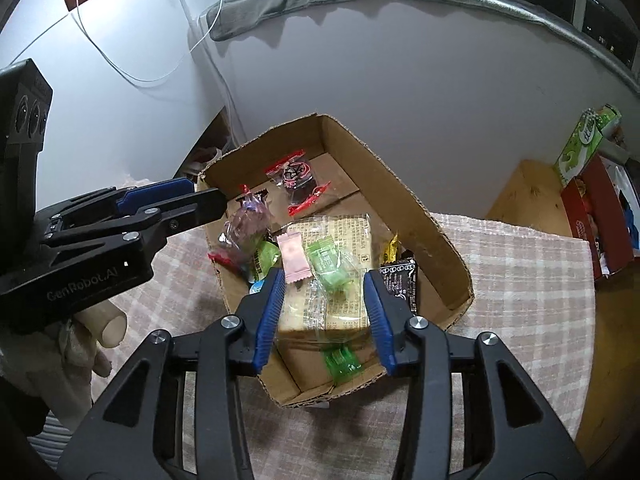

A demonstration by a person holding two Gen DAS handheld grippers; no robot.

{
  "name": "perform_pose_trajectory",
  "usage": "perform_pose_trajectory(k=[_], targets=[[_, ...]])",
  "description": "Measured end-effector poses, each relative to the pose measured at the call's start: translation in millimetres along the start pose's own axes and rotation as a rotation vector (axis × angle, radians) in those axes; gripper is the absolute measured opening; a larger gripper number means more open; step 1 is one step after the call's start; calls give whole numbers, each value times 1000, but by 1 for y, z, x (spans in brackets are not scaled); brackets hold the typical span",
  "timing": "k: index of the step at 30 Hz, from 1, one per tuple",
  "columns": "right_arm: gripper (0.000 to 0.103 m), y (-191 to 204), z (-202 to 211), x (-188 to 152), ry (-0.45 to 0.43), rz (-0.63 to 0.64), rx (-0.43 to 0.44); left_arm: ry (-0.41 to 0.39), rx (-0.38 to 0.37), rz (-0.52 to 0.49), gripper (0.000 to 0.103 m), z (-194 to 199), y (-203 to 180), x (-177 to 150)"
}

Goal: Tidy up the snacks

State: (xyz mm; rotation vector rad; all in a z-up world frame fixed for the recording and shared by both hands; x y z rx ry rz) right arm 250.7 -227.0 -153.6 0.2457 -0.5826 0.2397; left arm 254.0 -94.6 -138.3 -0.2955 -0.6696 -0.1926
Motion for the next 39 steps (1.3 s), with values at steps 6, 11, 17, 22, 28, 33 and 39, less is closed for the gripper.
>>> perform_pose_trajectory(k=[6,11,17,22,28,33,39], targets=[[43,1,9,-6,-2,-5,-7,-6,13,6,41,14,2,-6],[44,1,21,-12,-7,-17,-19,-4,20,3,41,27,1,-16],[63,6,46,-17,-50,-3,-72,-19,27,3,41,48,-2,-26],[76,14,68,-23,-68,9,-107,-26,22,5,49,69,-9,-37],[81,22,94,-37,-70,1,-131,-49,40,3,55,96,-19,-50],[87,28,117,-48,-95,6,-180,-69,68,14,65,117,-25,-57],[90,34,131,-58,-100,0,-202,-76,87,28,65,132,-27,-64]])
Point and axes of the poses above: each gripper's, at about its wrist camera, not at the fingertips, and z roughly against the way its jaws point, y to its left, x to its top, the point moved 4 cm from there along -z, roughly the way its jaws point, and after that the axes turned 2 degrees about x, right-handed, at the moved point
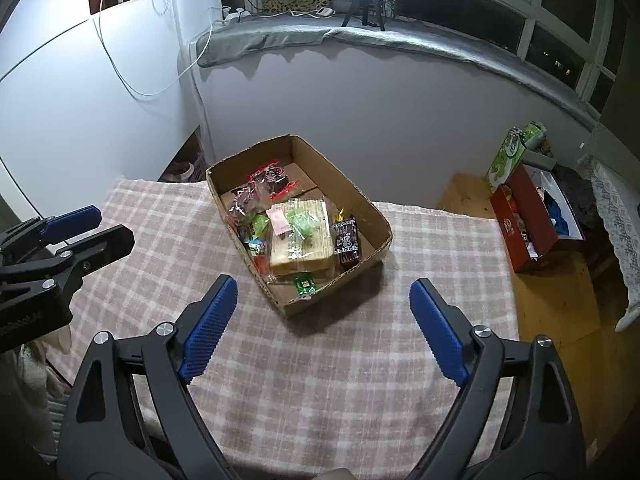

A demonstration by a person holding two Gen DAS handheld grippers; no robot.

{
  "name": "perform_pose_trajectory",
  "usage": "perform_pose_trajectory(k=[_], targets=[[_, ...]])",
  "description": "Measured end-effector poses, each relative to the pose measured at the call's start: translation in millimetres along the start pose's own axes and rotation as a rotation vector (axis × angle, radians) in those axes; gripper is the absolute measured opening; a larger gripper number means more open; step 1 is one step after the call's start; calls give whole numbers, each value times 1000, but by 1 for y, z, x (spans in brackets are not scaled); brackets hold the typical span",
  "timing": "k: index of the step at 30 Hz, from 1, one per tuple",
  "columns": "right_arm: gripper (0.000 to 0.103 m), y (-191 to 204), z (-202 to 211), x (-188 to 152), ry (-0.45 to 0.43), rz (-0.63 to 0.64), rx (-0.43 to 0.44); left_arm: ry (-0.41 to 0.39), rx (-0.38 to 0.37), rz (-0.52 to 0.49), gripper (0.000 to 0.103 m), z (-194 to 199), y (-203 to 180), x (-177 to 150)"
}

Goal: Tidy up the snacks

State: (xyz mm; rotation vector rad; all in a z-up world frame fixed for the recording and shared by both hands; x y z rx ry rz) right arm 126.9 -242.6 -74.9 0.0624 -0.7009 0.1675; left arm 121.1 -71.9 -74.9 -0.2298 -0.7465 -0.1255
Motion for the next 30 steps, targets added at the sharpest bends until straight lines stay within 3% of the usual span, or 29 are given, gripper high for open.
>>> perform_pose_trajectory(k=[30], targets=[[91,4,22,4,-36,-7,-1,-31,-9,34,66,20,-6,2]])
Point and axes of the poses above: each gripper's, at about its wrist camera, not at the fingertips, and z roughly against the way its jaws point, y to its left, x to its top, the point moved 4 cm from there along -z, roughly the way its jaws point, and after that the axes turned 2 degrees about x, right-handed, at the moved point
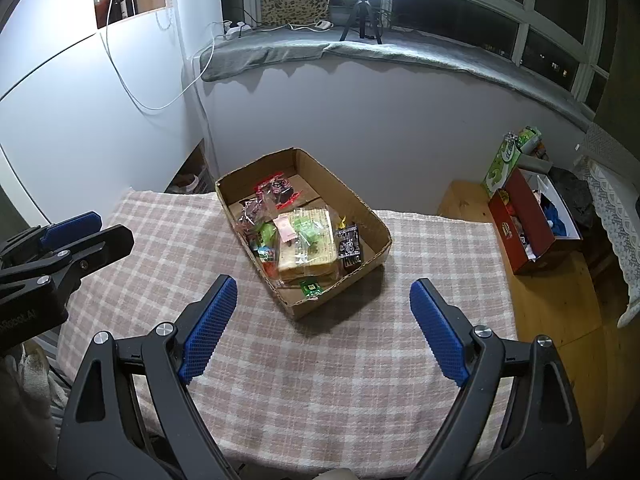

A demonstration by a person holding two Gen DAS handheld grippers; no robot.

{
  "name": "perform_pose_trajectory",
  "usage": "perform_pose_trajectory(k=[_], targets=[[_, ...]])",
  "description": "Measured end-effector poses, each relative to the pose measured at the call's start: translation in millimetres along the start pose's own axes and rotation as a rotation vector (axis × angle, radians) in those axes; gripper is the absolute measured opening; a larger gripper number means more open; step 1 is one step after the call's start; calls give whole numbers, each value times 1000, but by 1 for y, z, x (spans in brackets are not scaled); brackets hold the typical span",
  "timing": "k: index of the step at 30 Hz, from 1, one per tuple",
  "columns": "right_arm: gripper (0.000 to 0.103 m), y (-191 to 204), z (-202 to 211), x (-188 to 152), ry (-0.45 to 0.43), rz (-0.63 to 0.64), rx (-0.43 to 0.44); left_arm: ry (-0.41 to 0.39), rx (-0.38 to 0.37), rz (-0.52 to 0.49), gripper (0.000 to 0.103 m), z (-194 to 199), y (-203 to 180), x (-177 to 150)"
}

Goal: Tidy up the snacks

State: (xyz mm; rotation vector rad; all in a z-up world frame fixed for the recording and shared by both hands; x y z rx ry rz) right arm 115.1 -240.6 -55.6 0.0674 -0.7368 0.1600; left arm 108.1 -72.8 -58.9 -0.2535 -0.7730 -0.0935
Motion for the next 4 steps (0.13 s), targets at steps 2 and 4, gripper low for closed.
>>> perform_pose_trajectory(k=[2,4], targets=[[91,0,0,0,0,0,0,-8,-4,1,66,0,0,0],[91,0,0,0,1,-2,-2,-15,-5,-4,66,0,-1,0]])
Point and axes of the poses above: each gripper's, at about its wrist camera, not at the fingertips, and z roughly against the way its jaws point, y to its left, x to its top, the point moved 4 cm from there along -z, roughly the way its jaws point, and after that the axes turned 2 degrees about x, right-handed, at the moved point
